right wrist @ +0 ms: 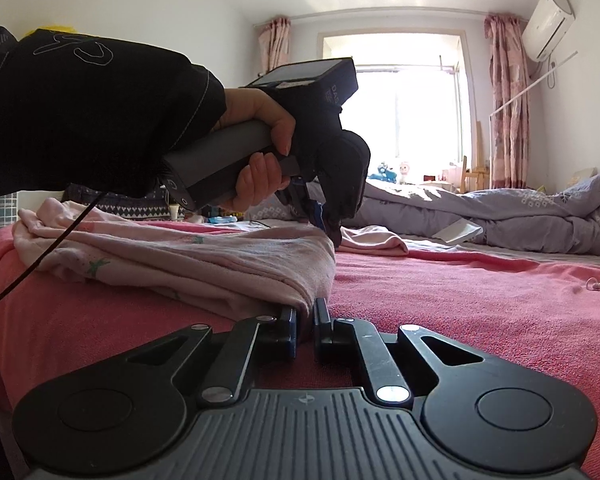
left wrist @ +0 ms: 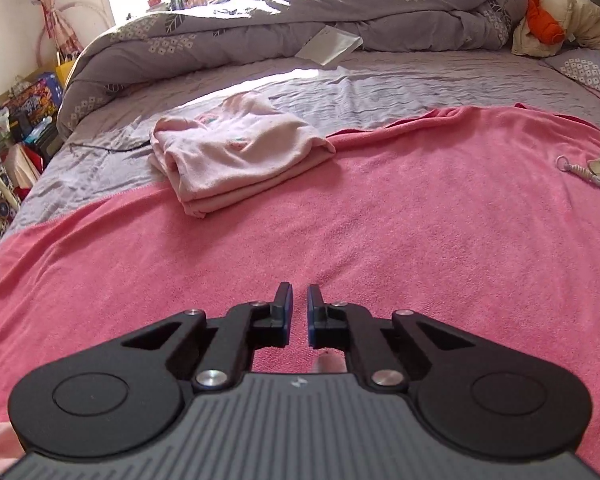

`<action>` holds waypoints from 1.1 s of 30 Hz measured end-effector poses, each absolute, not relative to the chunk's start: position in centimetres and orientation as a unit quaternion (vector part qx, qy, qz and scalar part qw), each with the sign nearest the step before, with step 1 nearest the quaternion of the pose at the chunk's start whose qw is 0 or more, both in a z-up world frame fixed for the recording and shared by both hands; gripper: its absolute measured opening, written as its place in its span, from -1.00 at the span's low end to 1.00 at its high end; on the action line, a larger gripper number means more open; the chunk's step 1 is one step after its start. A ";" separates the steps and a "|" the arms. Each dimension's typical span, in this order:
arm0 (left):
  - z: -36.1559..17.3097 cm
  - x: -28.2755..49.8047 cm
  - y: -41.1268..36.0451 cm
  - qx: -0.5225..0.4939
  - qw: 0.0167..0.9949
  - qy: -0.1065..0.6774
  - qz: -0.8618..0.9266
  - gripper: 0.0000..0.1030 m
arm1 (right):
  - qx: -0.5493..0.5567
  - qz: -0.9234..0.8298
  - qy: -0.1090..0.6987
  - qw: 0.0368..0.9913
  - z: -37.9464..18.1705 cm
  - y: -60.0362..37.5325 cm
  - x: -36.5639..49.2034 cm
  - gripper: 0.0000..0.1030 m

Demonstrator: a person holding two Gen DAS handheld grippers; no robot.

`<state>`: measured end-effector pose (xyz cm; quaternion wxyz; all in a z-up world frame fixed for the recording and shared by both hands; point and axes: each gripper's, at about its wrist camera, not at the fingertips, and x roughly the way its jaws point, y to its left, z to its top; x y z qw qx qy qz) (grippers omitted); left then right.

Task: Fold clothes

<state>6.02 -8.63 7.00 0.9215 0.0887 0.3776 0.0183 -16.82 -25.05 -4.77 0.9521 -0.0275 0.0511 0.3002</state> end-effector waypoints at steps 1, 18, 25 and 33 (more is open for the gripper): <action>7.7 4.9 -8.8 0.106 0.925 0.365 0.009 -0.79 | -0.026 0.300 0.051 0.952 -4.8 -25.1 -16.8 -0.81; 6.6 -4.1 -5.9 0.171 0.942 0.275 0.086 0.66 | -0.038 0.294 0.034 0.954 -5.0 -24.8 -16.7 -0.75; 4.9 -8.0 -1.9 0.289 0.900 0.256 0.204 0.72 | -0.038 0.292 0.041 0.955 -4.7 -26.0 -16.6 -0.54; 4.0 -14.2 9.9 0.129 0.895 0.278 0.323 0.75 | -0.031 0.302 0.080 0.949 -0.9 -30.1 -16.4 0.10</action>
